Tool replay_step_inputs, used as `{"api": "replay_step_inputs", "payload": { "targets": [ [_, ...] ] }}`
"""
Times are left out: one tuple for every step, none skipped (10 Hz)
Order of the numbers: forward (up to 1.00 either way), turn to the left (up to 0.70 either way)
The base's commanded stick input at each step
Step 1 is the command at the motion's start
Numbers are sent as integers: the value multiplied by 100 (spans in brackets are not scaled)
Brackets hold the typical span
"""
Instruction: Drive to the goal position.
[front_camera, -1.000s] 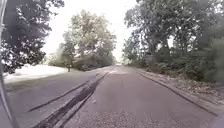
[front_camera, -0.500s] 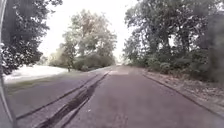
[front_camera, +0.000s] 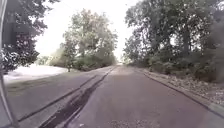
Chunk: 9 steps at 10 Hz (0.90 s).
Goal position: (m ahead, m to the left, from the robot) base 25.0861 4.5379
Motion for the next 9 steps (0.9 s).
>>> {"api": "replay_step_inputs", "payload": {
  "targets": [
    [70,0],
    [70,0],
    [70,0],
    [70,0],
    [70,0],
    [70,0],
    [70,0],
    [70,0],
    [70,0]
  ]
}}
